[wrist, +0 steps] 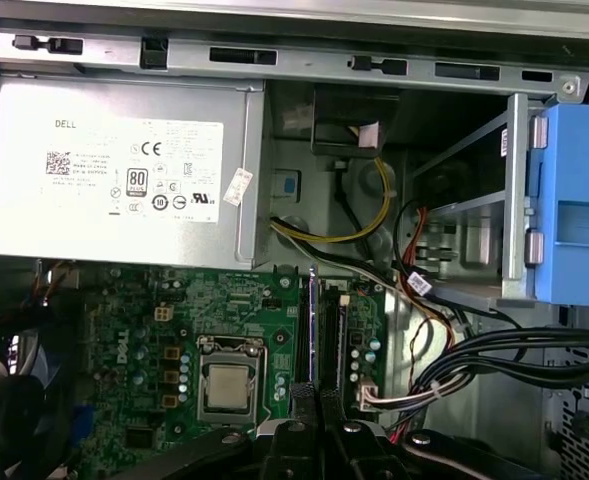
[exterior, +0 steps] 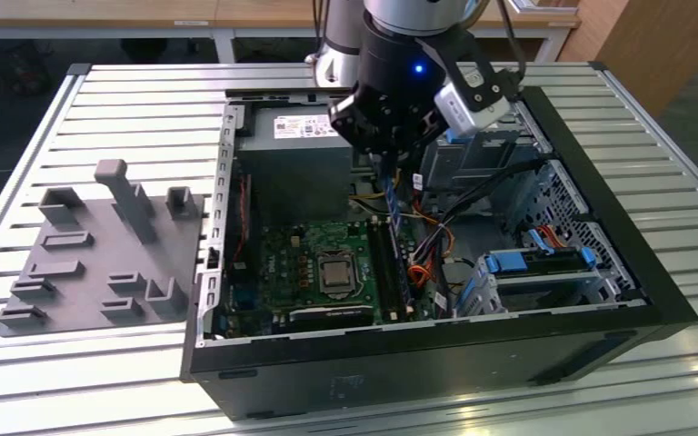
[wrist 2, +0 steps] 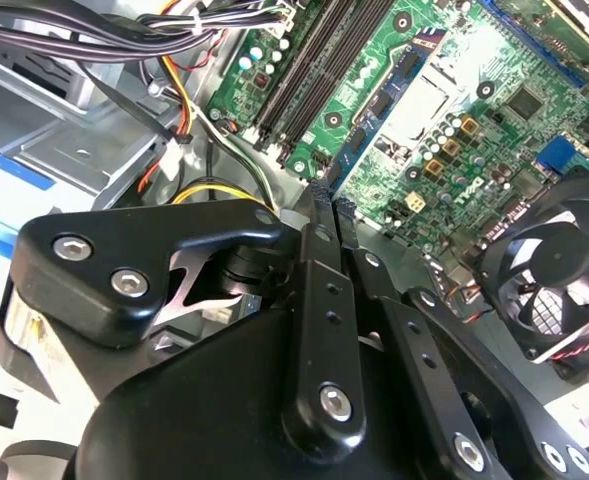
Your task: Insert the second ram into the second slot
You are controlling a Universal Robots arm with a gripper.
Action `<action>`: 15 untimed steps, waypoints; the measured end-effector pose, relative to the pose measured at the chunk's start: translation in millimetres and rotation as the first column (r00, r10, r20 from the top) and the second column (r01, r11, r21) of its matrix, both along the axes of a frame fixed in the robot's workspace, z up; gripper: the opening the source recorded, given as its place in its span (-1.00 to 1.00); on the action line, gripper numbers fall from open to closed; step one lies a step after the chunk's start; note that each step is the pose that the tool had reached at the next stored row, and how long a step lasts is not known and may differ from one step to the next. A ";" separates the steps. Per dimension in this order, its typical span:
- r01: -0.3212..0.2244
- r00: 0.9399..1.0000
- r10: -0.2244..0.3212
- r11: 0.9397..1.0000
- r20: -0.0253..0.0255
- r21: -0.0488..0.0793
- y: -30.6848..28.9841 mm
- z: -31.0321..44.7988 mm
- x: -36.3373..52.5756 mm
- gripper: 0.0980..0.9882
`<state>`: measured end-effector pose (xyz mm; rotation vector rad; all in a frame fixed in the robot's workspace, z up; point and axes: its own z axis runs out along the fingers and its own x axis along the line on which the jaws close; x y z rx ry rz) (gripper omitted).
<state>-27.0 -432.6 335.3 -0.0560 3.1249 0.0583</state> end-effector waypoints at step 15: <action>0.000 1.000 0.000 1.000 0.000 0.000 0.0 -11.0 0.0 -0.92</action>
